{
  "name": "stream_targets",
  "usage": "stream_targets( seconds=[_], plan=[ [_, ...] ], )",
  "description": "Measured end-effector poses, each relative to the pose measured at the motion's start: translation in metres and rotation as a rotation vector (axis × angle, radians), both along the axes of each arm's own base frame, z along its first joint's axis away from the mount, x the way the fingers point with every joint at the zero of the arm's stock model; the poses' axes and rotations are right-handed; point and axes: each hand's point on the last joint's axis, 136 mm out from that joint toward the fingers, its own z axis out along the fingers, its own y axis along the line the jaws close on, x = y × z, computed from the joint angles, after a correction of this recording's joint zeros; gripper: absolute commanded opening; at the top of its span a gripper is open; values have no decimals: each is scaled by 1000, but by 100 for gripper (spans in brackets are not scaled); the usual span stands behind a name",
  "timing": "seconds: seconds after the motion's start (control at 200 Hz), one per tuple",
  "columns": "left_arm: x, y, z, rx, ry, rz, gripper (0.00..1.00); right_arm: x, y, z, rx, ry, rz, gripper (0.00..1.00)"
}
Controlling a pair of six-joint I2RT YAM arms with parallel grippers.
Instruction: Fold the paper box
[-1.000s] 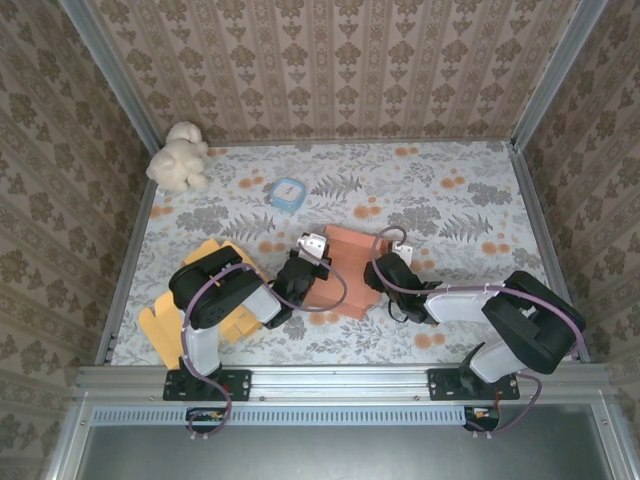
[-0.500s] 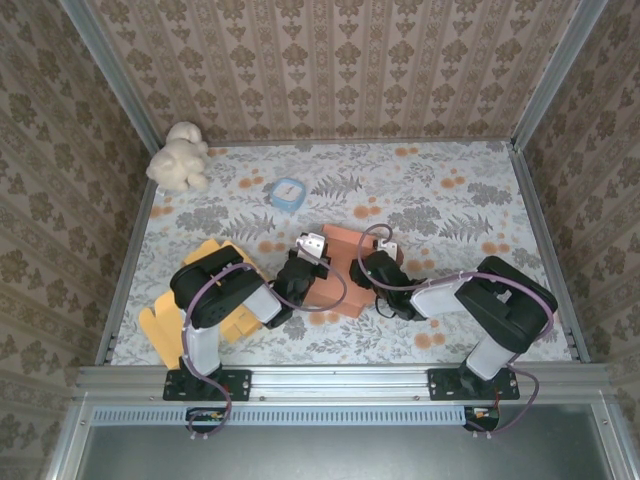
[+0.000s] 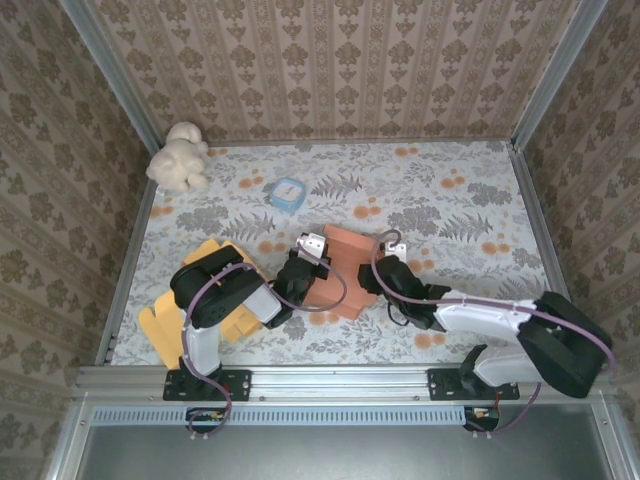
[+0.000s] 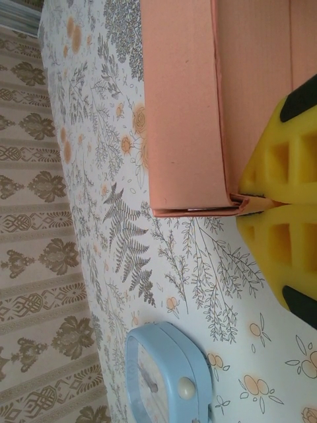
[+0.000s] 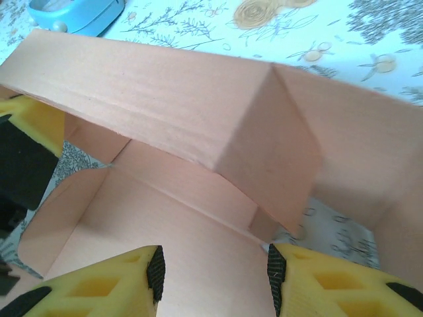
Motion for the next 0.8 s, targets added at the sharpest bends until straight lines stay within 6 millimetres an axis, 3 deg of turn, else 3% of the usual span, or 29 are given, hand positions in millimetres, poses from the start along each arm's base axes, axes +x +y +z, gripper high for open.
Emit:
stream_targets(
  seconds=[0.285,0.415,0.585,0.795],
  plan=[
    [0,-1,0,-3,2,-16,0,-26,-40,32,-58,-66,-6,50],
    [0,-1,0,-4,2,-21,0,-35,-67,46,-67,-131,-72,51],
    [0,-1,0,-3,2,-24,0,-39,-96,34,-115,-124,-159,51],
    [0,0,0,-3,2,-31,0,-31,-106,11,-165,-53,-210,51]
  ],
)
